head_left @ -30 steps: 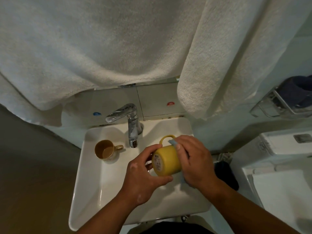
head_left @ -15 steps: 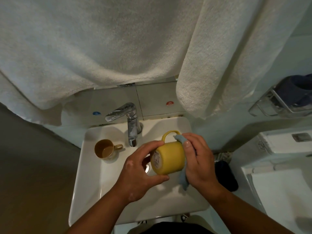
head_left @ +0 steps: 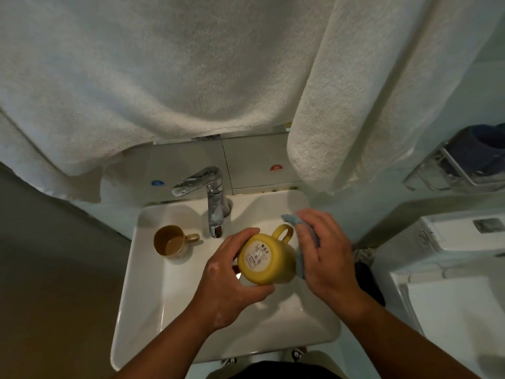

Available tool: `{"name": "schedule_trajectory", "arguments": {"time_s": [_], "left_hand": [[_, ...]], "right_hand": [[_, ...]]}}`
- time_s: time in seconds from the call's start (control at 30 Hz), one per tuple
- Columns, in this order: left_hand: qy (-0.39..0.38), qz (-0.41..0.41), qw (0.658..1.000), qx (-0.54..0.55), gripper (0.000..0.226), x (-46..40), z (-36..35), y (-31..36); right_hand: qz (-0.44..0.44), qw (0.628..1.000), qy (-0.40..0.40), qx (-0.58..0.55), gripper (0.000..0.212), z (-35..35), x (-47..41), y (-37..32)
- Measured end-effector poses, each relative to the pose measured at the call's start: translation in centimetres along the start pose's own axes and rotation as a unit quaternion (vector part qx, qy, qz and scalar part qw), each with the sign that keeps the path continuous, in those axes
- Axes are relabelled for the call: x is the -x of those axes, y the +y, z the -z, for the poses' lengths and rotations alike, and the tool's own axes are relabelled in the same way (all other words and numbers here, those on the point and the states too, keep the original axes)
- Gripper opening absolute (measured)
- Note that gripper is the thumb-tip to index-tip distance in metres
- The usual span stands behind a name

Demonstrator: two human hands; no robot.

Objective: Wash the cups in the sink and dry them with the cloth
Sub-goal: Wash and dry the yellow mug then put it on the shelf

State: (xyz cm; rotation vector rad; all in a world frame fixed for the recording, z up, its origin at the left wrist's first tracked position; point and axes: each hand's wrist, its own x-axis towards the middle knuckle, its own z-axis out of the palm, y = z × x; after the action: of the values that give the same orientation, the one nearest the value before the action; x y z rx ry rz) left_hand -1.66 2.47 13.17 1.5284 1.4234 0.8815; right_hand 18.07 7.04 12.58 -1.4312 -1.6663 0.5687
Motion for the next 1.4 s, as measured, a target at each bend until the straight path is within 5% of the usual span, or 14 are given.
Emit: {"name": "schedule_trajectory", "arguments": {"time_s": [0.17, 0.33, 0.53, 0.8, 0.93, 1.07, 1.27, 1.4], "left_hand": [[-0.027, 0.009, 0.999, 0.031, 0.091, 0.4, 0.3, 0.4], [-0.043, -0.009, 0.997, 0.069, 0.093, 0.5, 1.1, 0.8], [-0.055, -0.004, 0.999, 0.002, 0.091, -0.3, 1.8, 0.2], [-0.005, 0.004, 0.999, -0.045, 0.090, 0.0, 0.8, -1.9], [0.002, -0.005, 0.999, -0.043, 0.089, 0.0, 0.3, -1.9], [0.015, -0.012, 0.999, -0.038, 0.090, 0.0, 0.8, -1.8], [0.016, -0.022, 0.998, -0.052, 0.087, 0.1, 0.3, -1.0], [0.014, -0.017, 0.999, -0.037, 0.089, 0.3, 0.7, -1.3]], "right_hand": [[0.076, 0.990, -0.110, 0.045, 0.048, -1.4, -0.5, 0.4], [-0.193, 0.967, -0.093, -0.138, 0.033, -1.3, -0.5, 3.2], [-0.304, 0.940, -0.075, -0.139, 0.028, -1.0, 0.1, 2.9], [-0.042, 0.995, -0.084, -0.044, 0.006, -0.2, -0.2, -1.9], [0.072, 0.987, -0.144, 0.020, 0.024, -1.5, 1.3, -3.6], [0.279, 0.942, -0.165, 0.083, 0.026, -1.5, 3.1, -3.0], [0.206, 0.967, -0.110, 0.097, 0.034, -1.3, 1.9, -2.3], [0.282, 0.946, -0.131, 0.095, 0.031, -1.2, 2.8, -3.2]]}}
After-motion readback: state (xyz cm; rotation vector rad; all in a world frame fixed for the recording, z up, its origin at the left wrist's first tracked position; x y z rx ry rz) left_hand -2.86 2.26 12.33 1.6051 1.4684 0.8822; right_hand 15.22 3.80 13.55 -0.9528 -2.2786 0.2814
